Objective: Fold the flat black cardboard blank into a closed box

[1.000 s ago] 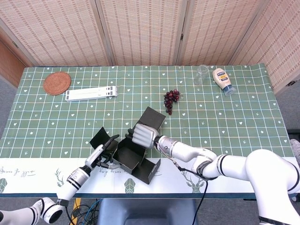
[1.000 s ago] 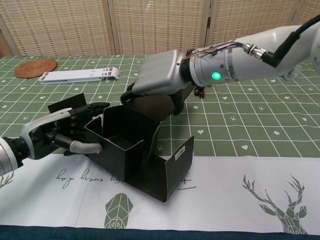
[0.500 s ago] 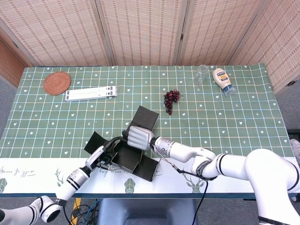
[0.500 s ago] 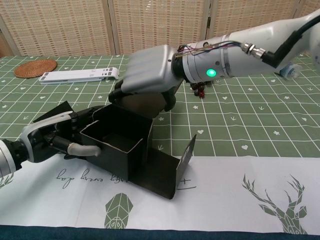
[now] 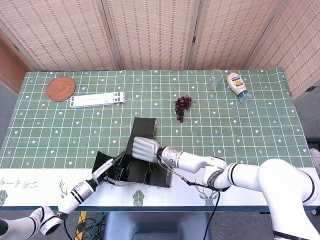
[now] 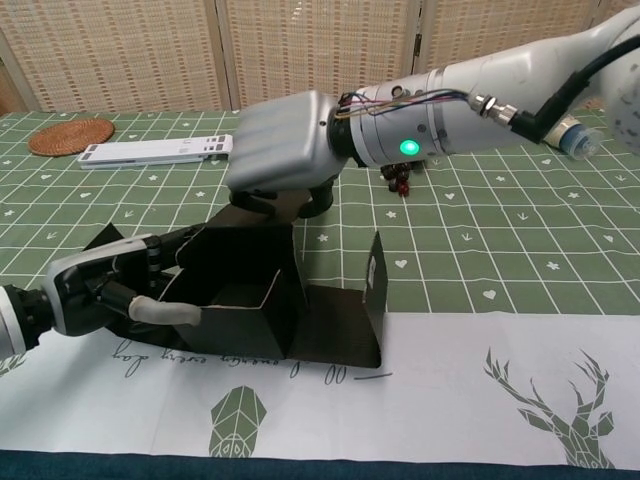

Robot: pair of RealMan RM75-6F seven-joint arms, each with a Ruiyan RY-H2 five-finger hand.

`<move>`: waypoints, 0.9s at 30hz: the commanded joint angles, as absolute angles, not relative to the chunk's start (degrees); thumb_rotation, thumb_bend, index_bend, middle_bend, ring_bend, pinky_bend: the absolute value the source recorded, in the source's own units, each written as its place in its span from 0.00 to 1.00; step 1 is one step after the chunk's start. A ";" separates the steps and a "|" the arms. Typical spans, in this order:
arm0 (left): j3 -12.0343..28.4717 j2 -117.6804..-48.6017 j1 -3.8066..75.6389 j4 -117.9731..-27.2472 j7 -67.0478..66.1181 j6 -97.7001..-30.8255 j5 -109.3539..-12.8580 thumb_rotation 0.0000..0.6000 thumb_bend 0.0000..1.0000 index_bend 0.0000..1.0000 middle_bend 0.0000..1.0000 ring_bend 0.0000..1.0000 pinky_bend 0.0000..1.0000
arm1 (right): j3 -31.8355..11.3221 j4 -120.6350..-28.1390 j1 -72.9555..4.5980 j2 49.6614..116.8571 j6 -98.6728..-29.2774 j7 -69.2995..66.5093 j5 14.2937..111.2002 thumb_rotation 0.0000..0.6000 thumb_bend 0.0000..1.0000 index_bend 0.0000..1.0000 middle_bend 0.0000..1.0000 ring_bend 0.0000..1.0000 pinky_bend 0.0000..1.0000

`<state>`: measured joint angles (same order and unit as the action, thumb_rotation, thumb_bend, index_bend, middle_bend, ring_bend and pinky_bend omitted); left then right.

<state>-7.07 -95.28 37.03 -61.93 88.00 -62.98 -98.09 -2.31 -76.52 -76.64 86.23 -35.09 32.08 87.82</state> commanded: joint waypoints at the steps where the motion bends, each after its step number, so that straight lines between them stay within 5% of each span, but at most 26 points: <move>1: -8.23 -95.71 37.69 -60.36 90.38 -63.69 -98.98 1.00 0.13 0.03 0.00 0.68 0.88 | -2.24 -76.07 -76.57 86.51 -35.78 31.64 88.99 1.00 0.47 0.43 0.44 0.80 1.00; 20: -8.98 -97.54 37.93 -58.16 90.76 -64.97 -97.48 1.00 0.13 0.20 0.19 0.69 0.88 | -1.69 -75.80 -72.61 88.03 -41.14 31.24 92.01 1.00 0.47 0.42 0.39 0.80 1.00; 27: -8.40 -96.98 38.27 -59.06 90.41 -65.08 -96.76 1.00 0.13 0.24 0.22 0.69 0.88 | -2.56 -78.17 -70.72 87.20 -40.87 33.08 89.17 1.00 0.47 0.08 0.23 0.78 1.00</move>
<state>-8.43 -97.01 38.23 -59.04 90.42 -65.06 -96.79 -2.35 -77.84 -70.98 87.42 -40.96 32.81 89.52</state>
